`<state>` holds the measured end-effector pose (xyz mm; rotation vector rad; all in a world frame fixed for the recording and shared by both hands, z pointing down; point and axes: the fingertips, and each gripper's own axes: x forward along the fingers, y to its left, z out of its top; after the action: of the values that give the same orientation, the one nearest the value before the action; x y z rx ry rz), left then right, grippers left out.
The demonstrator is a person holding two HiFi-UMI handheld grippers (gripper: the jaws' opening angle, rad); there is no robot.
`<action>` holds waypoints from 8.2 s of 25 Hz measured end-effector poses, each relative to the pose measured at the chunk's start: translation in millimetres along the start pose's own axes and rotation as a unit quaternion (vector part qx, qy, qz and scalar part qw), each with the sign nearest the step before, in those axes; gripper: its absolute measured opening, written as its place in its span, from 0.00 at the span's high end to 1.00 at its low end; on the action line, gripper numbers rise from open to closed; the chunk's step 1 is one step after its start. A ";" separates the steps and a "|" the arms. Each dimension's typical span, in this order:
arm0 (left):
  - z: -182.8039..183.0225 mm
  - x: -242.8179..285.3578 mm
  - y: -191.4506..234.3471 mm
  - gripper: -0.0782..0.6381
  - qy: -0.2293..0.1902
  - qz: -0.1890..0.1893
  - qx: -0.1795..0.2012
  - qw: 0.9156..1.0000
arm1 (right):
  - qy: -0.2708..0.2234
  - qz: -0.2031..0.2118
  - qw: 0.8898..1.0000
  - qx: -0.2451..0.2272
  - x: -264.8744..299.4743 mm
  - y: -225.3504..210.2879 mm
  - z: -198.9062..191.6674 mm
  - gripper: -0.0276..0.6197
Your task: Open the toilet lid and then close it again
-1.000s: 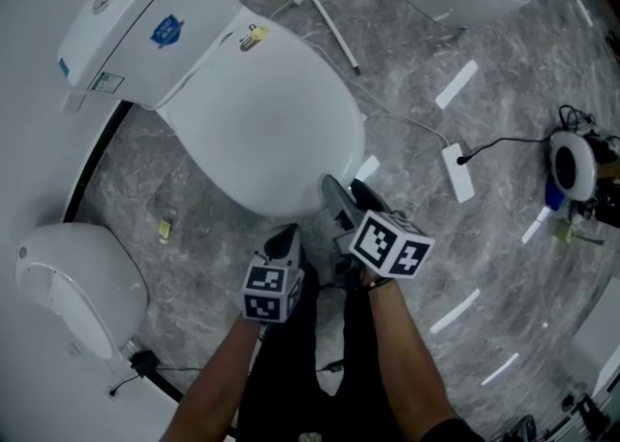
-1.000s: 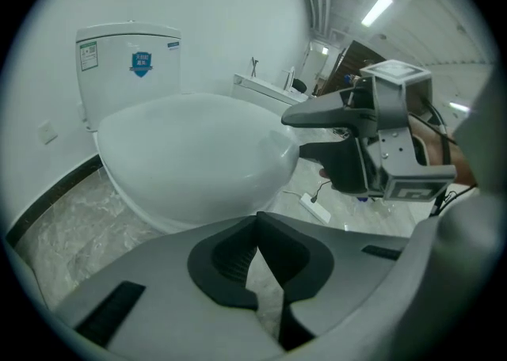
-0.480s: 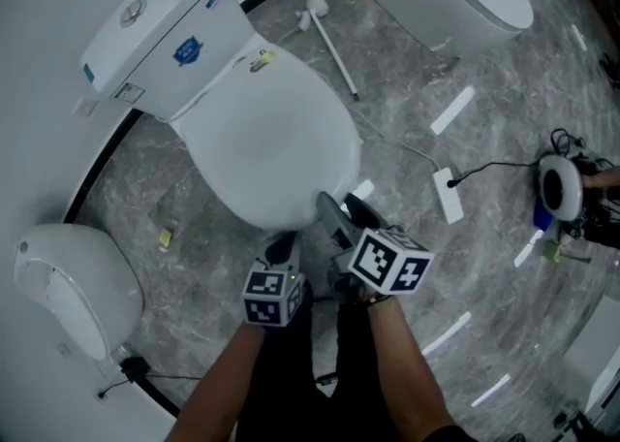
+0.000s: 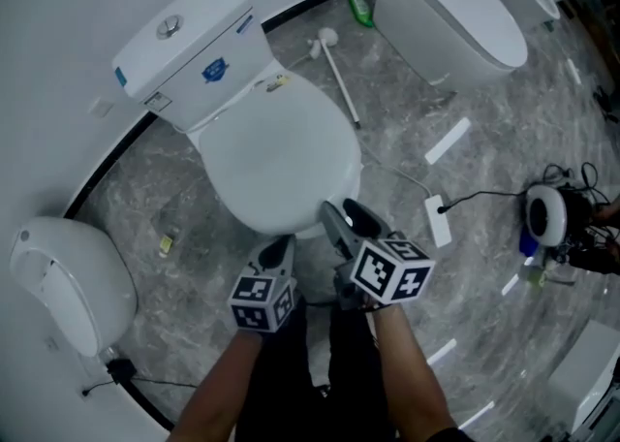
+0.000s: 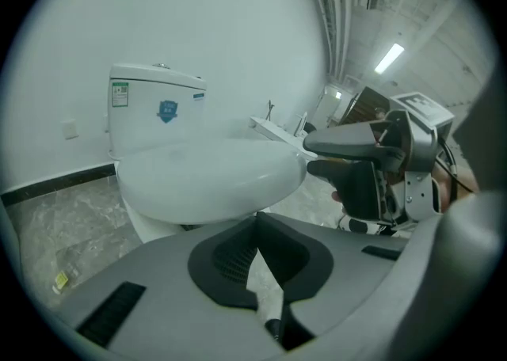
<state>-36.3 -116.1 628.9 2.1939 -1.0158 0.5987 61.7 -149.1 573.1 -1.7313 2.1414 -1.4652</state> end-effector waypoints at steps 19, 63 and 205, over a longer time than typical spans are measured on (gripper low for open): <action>157.1 -51.6 40.6 0.88 -0.099 0.045 0.035 0.994 | 0.010 -0.024 0.993 -0.115 -9.4 81.4 59.0 0.93; 303.4 -41.9 165.4 0.88 -0.096 0.077 0.105 0.987 | 0.000 -0.049 0.968 -0.244 50.9 181.5 138.7 0.94; -37.8 48.9 81.0 0.88 0.041 0.095 0.083 0.991 | 0.114 -0.037 0.937 -0.327 62.6 -126.3 -152.4 0.94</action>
<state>-76.1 -154.0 714.7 2.2083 -1.1773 0.8813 50.8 -93.8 772.9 -1.8943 2.9716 -1.0680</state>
